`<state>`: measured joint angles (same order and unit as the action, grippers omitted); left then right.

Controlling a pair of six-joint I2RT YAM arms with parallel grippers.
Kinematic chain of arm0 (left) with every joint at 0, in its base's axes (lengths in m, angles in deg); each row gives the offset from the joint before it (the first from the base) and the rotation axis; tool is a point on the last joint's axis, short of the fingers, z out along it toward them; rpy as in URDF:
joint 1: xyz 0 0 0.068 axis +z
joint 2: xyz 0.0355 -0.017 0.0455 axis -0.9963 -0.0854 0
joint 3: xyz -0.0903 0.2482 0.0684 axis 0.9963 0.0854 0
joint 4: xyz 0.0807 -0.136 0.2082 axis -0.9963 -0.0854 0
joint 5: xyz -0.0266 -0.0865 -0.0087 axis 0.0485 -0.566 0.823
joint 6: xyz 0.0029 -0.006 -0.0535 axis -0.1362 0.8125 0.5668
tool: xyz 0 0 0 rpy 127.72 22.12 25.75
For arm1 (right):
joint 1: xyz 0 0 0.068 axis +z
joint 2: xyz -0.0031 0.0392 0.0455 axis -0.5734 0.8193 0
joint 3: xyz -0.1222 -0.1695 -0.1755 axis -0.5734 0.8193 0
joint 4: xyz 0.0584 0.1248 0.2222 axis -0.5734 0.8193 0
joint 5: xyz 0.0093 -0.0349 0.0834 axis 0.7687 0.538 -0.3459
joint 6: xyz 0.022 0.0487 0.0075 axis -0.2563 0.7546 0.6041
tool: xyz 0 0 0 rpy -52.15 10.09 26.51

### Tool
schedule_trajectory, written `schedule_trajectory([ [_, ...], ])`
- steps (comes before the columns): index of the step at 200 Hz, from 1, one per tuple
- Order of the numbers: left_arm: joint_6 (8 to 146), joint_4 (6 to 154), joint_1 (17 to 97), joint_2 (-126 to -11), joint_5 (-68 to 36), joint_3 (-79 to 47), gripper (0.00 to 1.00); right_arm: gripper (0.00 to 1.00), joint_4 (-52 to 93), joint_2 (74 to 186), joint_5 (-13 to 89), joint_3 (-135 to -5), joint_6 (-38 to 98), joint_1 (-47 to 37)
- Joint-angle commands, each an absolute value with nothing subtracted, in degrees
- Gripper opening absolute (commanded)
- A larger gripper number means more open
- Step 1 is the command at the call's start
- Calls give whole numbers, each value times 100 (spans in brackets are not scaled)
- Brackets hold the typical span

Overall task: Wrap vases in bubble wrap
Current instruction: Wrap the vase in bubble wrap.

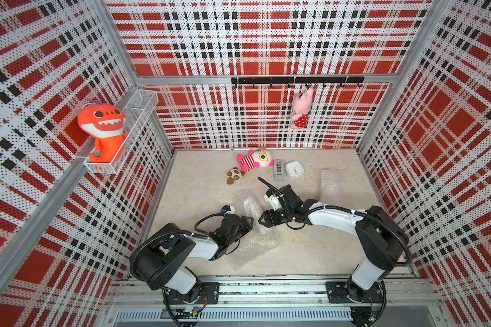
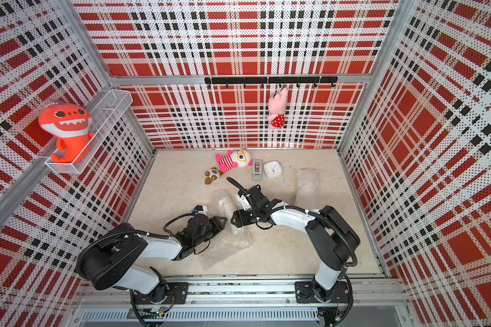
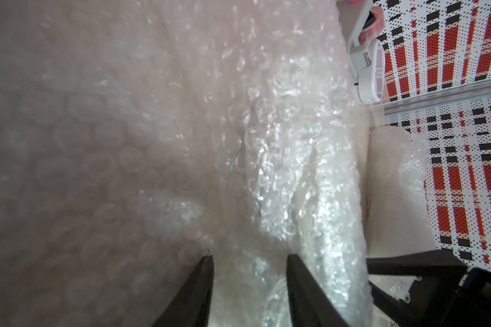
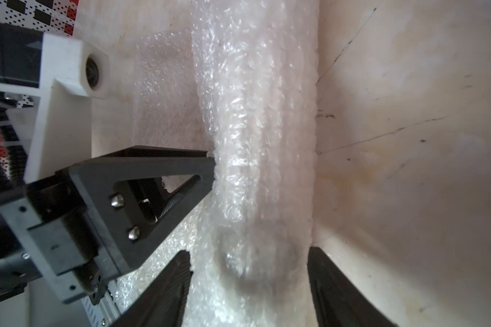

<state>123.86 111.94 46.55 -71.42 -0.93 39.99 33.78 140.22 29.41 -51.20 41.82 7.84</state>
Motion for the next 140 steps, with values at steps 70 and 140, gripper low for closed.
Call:
schedule_trajectory([
  [70,12028,10347,5024,-6613,-334,4081,45,60,3785,14667,3744,-5389,3869,1292],
  [140,12064,9707,5188,-5825,-394,3613,60,60,4274,14650,4599,-5619,3611,1507],
])
